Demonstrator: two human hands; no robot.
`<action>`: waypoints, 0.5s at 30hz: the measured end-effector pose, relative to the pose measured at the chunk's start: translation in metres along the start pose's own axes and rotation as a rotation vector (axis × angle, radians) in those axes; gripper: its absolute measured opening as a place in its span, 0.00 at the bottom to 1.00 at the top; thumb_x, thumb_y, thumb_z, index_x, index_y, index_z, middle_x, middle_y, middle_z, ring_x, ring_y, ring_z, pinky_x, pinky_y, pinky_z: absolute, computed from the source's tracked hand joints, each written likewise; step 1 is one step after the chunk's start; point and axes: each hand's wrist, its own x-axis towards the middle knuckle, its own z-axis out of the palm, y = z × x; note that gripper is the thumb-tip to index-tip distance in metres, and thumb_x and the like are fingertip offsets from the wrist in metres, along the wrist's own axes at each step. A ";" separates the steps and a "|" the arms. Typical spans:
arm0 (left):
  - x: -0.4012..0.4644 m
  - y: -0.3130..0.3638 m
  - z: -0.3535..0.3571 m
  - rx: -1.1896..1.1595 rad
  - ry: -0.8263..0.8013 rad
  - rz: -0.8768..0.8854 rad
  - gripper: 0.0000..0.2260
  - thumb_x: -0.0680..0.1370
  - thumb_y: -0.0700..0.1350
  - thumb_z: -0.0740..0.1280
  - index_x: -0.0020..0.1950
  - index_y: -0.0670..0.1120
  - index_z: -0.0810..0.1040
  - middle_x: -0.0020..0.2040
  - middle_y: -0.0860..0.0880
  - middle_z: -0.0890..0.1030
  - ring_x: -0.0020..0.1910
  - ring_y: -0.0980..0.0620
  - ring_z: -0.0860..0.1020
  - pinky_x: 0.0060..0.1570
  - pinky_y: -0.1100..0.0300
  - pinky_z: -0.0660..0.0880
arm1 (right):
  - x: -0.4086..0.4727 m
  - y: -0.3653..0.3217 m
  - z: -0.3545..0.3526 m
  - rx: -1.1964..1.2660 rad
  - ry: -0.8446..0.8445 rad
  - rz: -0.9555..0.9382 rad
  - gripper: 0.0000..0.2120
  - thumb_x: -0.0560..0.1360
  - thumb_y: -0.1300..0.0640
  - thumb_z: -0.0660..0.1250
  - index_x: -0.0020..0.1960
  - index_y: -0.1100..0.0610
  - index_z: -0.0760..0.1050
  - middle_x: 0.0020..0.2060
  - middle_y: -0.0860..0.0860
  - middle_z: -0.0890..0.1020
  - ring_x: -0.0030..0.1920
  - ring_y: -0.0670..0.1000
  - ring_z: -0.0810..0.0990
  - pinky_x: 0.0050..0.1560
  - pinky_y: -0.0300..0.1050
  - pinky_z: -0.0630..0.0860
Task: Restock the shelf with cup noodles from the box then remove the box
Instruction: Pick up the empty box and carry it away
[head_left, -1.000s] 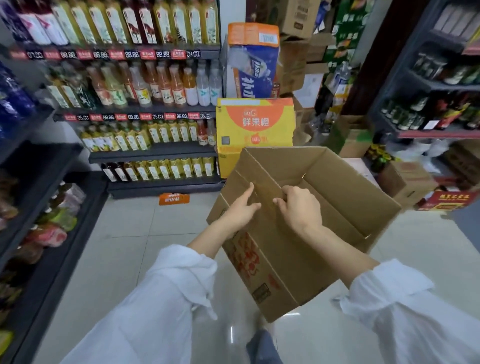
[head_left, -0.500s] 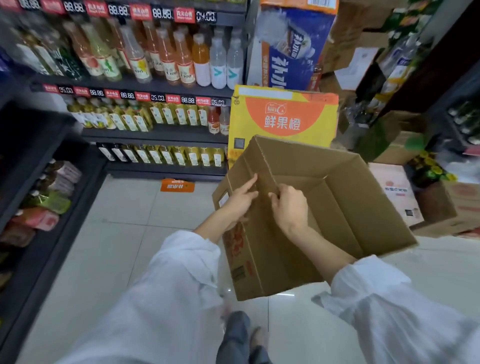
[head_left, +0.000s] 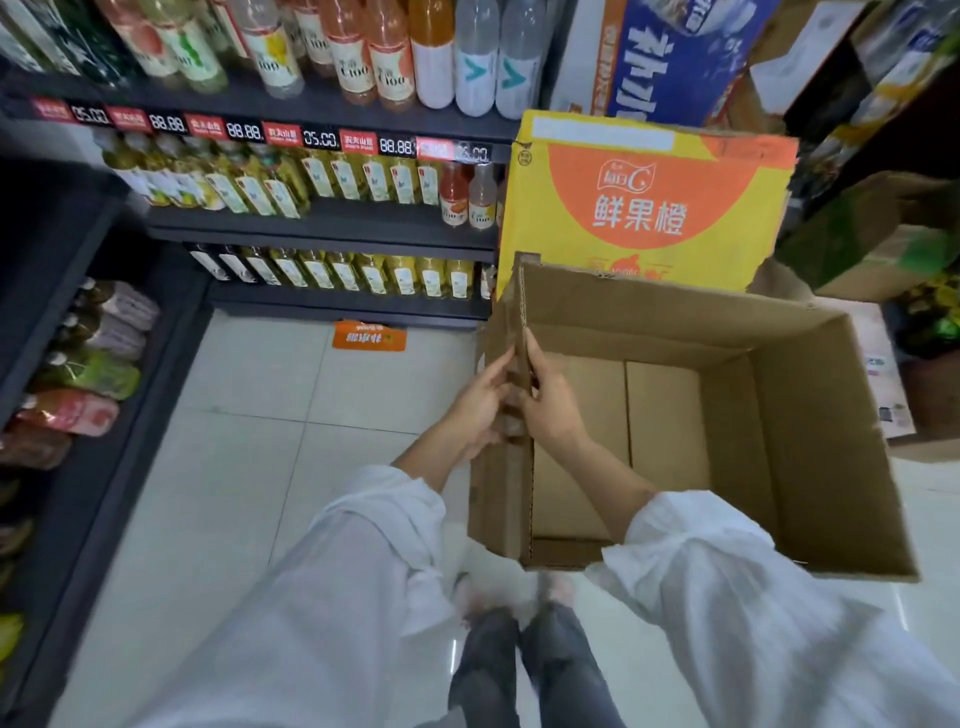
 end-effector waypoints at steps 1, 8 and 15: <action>0.005 -0.002 0.000 -0.005 0.003 -0.011 0.17 0.84 0.46 0.52 0.64 0.67 0.68 0.55 0.53 0.78 0.55 0.47 0.77 0.55 0.39 0.75 | 0.004 0.004 0.002 0.016 -0.001 0.014 0.35 0.77 0.68 0.61 0.77 0.49 0.51 0.65 0.54 0.76 0.64 0.54 0.76 0.60 0.43 0.72; 0.042 -0.008 -0.008 0.031 0.023 -0.049 0.15 0.83 0.43 0.53 0.61 0.58 0.75 0.55 0.51 0.78 0.51 0.48 0.77 0.44 0.52 0.76 | 0.038 0.030 0.020 0.107 -0.058 0.075 0.38 0.75 0.72 0.57 0.77 0.46 0.51 0.67 0.57 0.71 0.65 0.55 0.73 0.66 0.55 0.72; 0.046 -0.016 -0.014 0.104 0.056 -0.002 0.20 0.83 0.40 0.54 0.72 0.57 0.65 0.69 0.52 0.71 0.64 0.47 0.73 0.49 0.53 0.76 | 0.046 0.035 0.029 0.186 -0.122 0.108 0.42 0.74 0.75 0.56 0.77 0.44 0.45 0.75 0.54 0.62 0.73 0.55 0.64 0.70 0.53 0.67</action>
